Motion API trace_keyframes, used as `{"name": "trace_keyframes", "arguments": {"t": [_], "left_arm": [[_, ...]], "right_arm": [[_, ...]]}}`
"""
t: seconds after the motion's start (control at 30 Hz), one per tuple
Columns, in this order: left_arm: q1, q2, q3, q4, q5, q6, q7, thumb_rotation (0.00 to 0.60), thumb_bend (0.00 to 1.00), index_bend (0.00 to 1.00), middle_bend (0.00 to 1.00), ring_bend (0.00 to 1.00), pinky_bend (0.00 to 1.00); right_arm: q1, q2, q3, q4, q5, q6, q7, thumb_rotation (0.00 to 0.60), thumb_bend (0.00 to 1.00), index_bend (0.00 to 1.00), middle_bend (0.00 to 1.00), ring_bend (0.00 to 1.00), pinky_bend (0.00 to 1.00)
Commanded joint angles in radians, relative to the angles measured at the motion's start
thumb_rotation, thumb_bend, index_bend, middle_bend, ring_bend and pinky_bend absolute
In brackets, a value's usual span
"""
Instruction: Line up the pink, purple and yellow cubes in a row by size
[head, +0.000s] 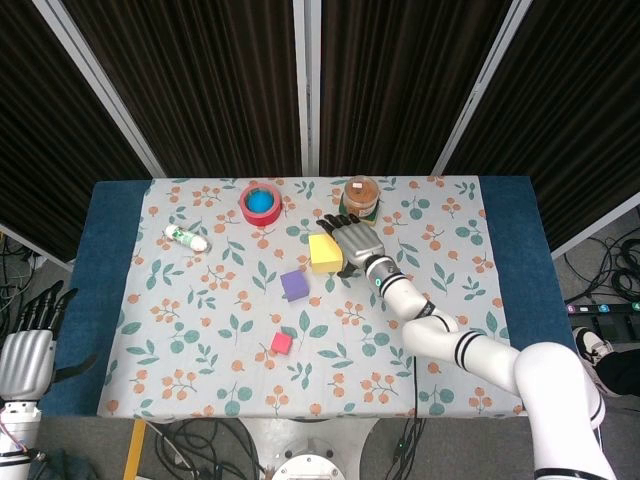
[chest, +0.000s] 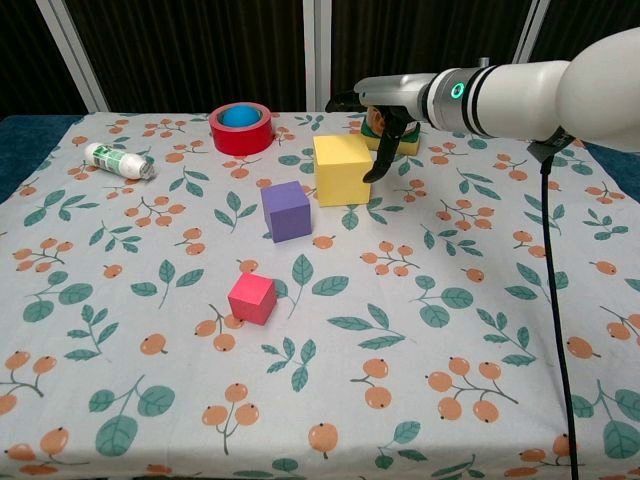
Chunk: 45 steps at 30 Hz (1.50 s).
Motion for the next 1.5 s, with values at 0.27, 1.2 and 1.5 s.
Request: {"name": "trace_keyframes", "arguments": {"t": [0.27,1.2,1.5], "left_arm": [[0.007,0.001,0.004,-0.005,0.006,0.009,-0.008,0.6,0.07,0.14,0.02,0.04,0.11],[-0.555,-0.087,-0.228,0.003,-0.194,-0.615,-0.119,0.6,0.06,0.3,0.16,0.12,0.13],[-0.703,-0.271,-0.238,0.097,-0.524,-0.709,0.144,0.6,0.06,0.3,0.16,0.12,0.14]], "right_arm": [[-0.076,0.206,-0.034,-0.378,-0.173,0.146,-0.009,0.6,0.06,0.0,0.03,0.0,0.03],[-0.554,0.724,-0.183,-0.715,-0.393,0.646,0.118,0.6,0.1,0.0,0.05,0.0,0.03],[-0.62,0.765,-0.177,-0.687,-0.415,0.666,0.197,0.6,0.1,0.0,0.05,0.0,0.03]]}}
